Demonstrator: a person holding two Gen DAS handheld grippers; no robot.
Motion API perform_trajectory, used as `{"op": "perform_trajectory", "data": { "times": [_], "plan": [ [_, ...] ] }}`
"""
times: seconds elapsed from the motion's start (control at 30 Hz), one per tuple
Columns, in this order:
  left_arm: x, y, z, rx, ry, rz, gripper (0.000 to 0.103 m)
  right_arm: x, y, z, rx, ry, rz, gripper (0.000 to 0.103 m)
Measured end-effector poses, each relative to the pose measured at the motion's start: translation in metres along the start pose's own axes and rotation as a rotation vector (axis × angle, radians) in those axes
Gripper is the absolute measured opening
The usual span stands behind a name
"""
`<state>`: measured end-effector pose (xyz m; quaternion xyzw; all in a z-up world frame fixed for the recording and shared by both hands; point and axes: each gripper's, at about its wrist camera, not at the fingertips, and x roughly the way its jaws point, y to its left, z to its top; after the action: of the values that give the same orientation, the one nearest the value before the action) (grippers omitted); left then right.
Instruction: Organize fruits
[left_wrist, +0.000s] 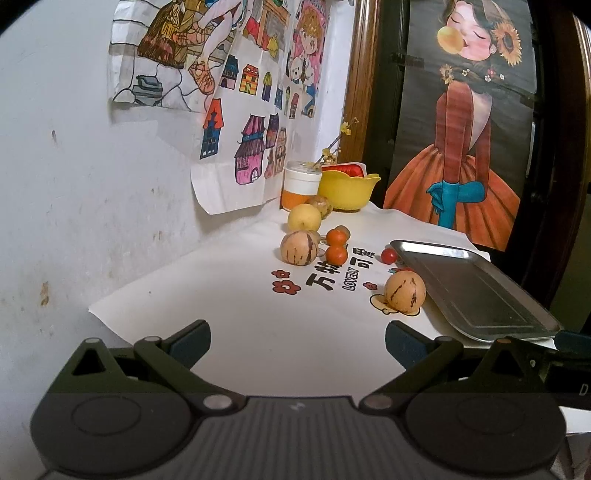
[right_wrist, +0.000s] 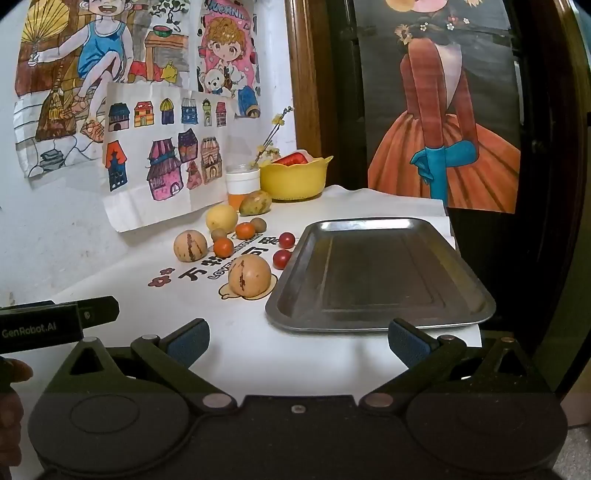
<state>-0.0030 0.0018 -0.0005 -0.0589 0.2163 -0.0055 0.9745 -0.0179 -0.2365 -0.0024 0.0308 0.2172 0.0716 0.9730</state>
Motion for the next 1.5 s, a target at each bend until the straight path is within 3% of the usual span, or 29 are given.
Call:
{"op": "perform_trajectory", "data": {
  "times": [1.5],
  "plan": [
    [0.0035,0.0023,-0.0027,-0.007,0.03,0.002,0.103,0.0019,0.0046,-0.0037,0.003,0.013,0.004,0.103]
  ]
}}
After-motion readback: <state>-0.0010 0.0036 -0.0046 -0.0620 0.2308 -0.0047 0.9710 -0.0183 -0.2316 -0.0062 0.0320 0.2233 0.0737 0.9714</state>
